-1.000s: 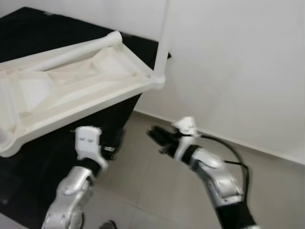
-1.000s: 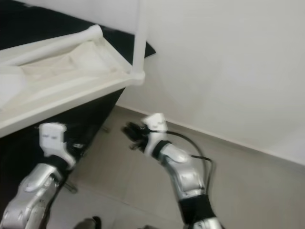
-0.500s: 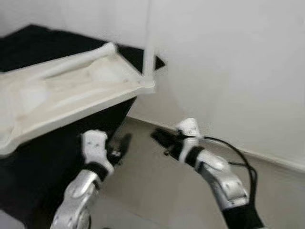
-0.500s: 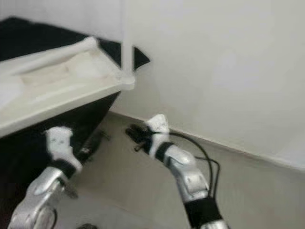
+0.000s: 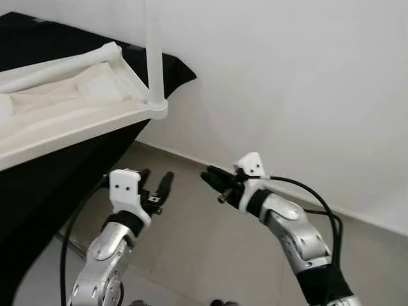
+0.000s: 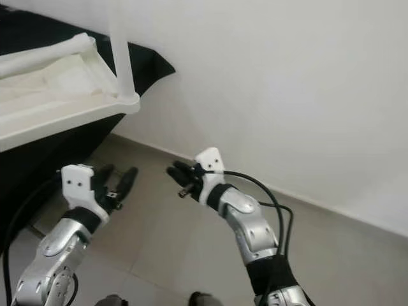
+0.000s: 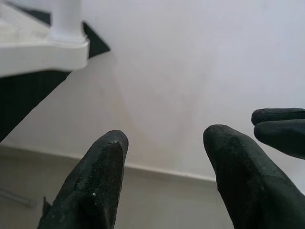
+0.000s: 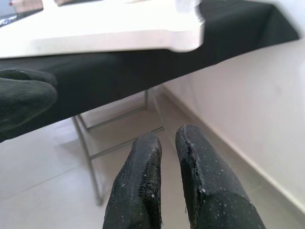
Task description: Building children table
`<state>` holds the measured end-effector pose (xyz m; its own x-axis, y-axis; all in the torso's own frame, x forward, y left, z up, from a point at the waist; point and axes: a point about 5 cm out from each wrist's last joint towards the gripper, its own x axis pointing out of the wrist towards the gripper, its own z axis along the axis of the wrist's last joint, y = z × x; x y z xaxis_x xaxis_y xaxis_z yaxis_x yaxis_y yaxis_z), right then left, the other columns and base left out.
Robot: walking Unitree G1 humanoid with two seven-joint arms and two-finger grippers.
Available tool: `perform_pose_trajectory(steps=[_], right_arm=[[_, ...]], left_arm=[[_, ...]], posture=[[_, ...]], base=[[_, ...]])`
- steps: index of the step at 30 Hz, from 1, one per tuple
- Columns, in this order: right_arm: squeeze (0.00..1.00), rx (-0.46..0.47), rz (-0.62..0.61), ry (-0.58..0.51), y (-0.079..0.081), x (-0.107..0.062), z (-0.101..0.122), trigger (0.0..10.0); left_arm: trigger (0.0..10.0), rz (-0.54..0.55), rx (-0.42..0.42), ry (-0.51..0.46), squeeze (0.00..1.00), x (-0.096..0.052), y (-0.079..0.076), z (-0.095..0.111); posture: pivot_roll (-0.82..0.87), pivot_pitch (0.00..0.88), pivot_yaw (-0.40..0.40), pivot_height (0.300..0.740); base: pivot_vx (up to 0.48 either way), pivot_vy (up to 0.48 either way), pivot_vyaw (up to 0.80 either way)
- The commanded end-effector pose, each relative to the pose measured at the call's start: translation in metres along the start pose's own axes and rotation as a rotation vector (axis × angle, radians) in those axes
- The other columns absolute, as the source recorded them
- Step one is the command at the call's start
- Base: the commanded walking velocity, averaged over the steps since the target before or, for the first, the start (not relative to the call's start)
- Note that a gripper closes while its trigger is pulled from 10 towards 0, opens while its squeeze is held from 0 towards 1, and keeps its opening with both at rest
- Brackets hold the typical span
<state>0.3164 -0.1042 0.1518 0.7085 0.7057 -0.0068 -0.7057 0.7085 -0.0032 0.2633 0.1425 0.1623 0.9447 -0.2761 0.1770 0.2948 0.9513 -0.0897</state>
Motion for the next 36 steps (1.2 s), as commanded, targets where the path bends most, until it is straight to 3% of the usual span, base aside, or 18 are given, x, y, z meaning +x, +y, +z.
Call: perform_pose_trajectory(steps=[1, 13, 20, 31, 36], right_arm=[[0.0, 0.012, 0.025, 0.013, 0.006, 0.001, -0.006, 10.0], [0.0, 0.006, 0.029, 0.003, 0.0063, 0.0013, -0.0054, 10.0], [0.0, -0.026, 0.058, 0.029, 0.0099, 0.0016, -0.0081, 10.0], [0.0, -0.021, -0.026, 0.042, 0.0082, 0.0059, -0.0115, 10.0], [0.0, -0.039, -0.03, 0.061, 0.0048, 0.0053, -0.0125, 10.0]], left_arm=[[10.0, 0.033, 0.004, 0.028, 0.0, -0.0044, 0.0059, -0.0055], [10.0, 0.079, 0.009, 0.042, 0.0, -0.0059, 0.0115, -0.0066], [10.0, 0.066, 0.012, 0.048, 0.0, -0.0054, 0.0103, -0.0073], [10.0, 0.045, 0.011, 0.049, 0.0, -0.0024, 0.01, -0.0089], [10.0, 0.037, 0.013, 0.049, 0.0, -0.0006, 0.0084, -0.0093]], posture=[[-0.01, 0.216, -0.127, 0.74], [-0.01, 0.216, -0.125, 0.74], [-0.01, 0.216, -0.122, 0.74], [-0.04, 0.207, -0.109, 0.74], [-0.02, 0.201, -0.145, 0.74]], base=[[0.0, 0.0, 0.0], [0.0, 0.0, 0.0], [0.0, 0.0, 0.8], [0.28, 0.0, 0.3], [0.316, 0.0, 0.8]])
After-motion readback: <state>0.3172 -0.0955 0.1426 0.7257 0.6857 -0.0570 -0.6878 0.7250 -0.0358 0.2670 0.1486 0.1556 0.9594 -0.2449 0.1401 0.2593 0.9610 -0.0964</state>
